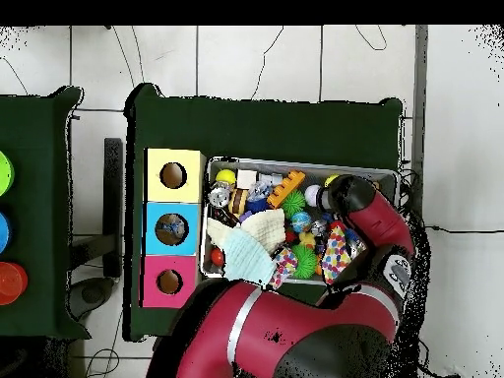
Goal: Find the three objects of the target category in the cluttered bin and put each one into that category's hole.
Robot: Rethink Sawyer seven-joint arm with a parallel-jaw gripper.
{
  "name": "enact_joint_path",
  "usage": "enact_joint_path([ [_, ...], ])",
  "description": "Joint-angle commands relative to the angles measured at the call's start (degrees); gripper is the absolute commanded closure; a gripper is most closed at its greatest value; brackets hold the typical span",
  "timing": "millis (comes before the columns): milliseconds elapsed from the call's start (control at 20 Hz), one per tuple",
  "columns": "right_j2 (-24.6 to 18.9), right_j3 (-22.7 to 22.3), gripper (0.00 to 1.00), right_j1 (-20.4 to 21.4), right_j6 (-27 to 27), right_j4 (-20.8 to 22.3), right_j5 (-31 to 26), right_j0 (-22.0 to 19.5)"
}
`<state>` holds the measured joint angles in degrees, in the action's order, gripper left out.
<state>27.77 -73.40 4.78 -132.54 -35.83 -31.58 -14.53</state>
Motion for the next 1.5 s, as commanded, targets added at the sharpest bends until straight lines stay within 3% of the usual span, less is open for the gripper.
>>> enact_joint_path([
  [50,-1.25,-7.42,1.0,4.12,-8.89,1.87,1.48,-0.54],
  [200,2.11,-7.38,1.0,8.02,-9.8,2.56,-6.03,0.15],
  [600,5.6,-4.7,1.0,11.8,-11.95,2.74,-15.95,0.83],
  [750,3.95,-4.14,1.0,12.54,-13.5,1.0,-18.54,0.85],
  [1050,2.0,-3.69,1.0,16.74,-22.38,-3.76,-26.47,4.17],
  [1150,1.7,-2.9,1.0,16.71,-23.68,-4.83,-27.23,4.26],
  [1500,1.72,2.52,1.0,10.7,-28.28,-6.96,-23.52,5.26],
])
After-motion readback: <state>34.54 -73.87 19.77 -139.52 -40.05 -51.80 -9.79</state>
